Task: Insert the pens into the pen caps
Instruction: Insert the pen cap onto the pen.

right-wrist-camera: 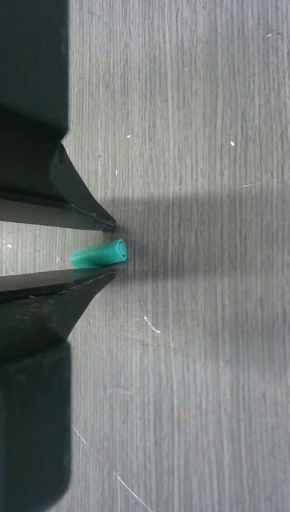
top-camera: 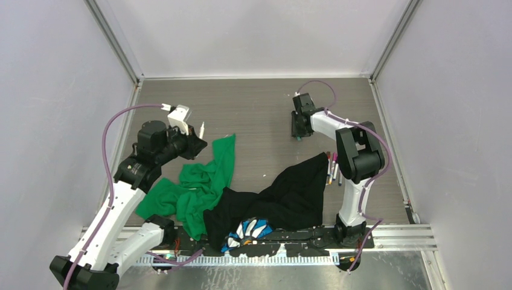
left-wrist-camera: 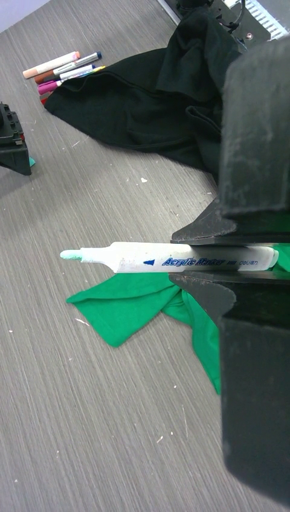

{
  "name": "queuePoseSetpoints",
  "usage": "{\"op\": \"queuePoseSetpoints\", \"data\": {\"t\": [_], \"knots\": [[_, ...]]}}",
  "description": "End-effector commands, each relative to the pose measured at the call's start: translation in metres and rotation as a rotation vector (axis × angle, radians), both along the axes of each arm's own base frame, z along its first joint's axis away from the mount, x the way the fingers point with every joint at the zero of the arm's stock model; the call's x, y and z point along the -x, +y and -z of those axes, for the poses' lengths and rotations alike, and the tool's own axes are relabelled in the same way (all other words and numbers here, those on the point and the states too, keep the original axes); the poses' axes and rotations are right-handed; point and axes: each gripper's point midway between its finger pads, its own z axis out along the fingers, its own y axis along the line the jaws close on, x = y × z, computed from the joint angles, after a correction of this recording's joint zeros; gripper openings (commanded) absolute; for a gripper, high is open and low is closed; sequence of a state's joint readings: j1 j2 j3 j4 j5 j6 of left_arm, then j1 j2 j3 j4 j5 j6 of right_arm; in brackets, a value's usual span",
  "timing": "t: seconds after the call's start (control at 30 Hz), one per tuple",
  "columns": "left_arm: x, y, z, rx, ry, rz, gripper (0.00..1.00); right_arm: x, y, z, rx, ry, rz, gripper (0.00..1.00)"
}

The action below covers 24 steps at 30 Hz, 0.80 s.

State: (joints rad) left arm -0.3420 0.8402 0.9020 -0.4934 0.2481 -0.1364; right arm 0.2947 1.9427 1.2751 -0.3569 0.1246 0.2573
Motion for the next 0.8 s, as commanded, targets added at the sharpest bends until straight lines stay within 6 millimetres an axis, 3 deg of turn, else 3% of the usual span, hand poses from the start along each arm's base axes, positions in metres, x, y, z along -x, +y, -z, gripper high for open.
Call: {"op": "queuePoseSetpoints", "data": {"t": [0.0, 0.17, 0.3, 0.43, 0.6, 0.77], "knots": [[-0.001, 0.001, -0.011, 0.004, -0.048, 0.003, 0.0, -0.01, -0.011, 0.002, 0.091, 0.011, -0.037, 0.33], [0.0, 0.001, -0.014, 0.008, -0.056, 0.001, 0.0, -0.008, -0.013, 0.008, 0.113, 0.04, -0.048, 0.19], [0.003, 0.0, -0.021, 0.031, -0.067, 0.004, 0.0, -0.003, -0.013, 0.0, 0.1, 0.028, -0.037, 0.03], [0.009, -0.012, -0.038, 0.114, -0.097, 0.053, 0.0, 0.0, 0.001, -0.037, -0.005, -0.051, -0.056, 0.01], [0.011, -0.037, -0.056, 0.258, -0.063, 0.137, 0.0, 0.021, 0.038, -0.099, -0.248, -0.151, -0.148, 0.01], [0.016, -0.074, -0.066, 0.41, -0.033, 0.338, 0.0, 0.049, 0.084, -0.181, -0.595, -0.315, -0.274, 0.01]]}}
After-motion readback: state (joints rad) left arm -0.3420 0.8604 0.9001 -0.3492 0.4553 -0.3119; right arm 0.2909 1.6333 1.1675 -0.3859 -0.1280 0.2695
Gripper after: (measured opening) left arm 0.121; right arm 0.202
